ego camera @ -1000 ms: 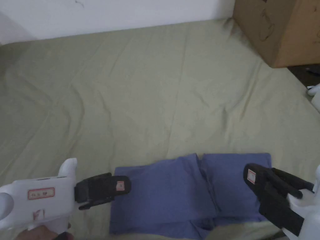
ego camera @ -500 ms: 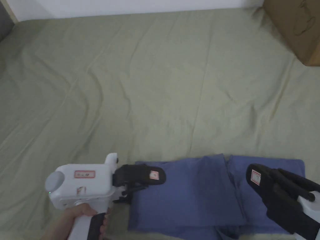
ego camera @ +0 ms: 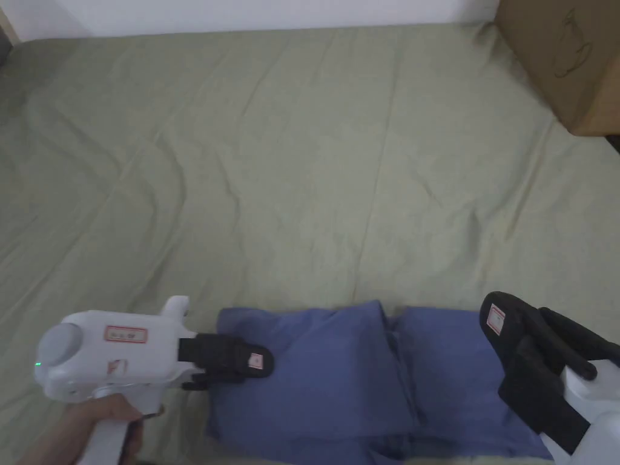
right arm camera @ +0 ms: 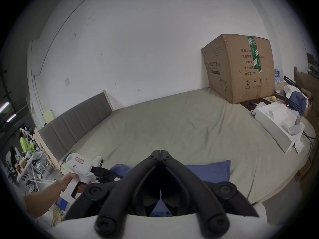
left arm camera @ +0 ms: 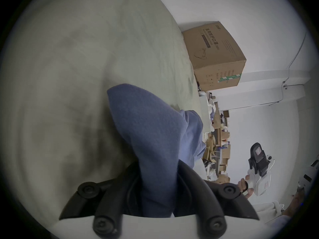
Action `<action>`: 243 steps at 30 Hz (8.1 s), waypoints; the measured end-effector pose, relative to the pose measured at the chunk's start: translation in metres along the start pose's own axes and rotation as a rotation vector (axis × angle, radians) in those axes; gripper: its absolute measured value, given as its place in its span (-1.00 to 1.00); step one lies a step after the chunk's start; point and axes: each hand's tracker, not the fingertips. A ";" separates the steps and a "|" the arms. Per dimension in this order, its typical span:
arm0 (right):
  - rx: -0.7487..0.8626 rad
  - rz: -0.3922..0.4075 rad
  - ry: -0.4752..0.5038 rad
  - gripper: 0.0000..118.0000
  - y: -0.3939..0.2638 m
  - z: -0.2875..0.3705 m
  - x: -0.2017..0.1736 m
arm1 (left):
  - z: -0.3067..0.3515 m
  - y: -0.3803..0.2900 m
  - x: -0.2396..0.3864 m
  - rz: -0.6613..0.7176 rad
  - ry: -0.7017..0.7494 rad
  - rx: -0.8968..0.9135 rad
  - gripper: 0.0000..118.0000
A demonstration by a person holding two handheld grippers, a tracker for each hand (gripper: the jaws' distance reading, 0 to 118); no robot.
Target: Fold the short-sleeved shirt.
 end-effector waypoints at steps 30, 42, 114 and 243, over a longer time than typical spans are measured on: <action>-0.015 -0.172 0.010 -1.00 -0.020 0.034 0.065 | -0.080 0.006 0.196 -0.097 0.233 -0.061 -0.84; -0.048 -0.203 -0.041 -1.00 -0.026 0.040 0.089 | -0.108 -0.010 0.218 -0.253 0.220 -0.091 1.00; -0.409 0.168 0.020 -1.00 -0.123 -0.130 0.002 | -0.092 -0.007 0.054 0.014 -0.037 -0.015 0.19; 0.367 0.198 -0.165 1.00 0.086 0.060 -0.056 | 0.087 -0.193 0.321 -0.727 0.669 1.035 0.72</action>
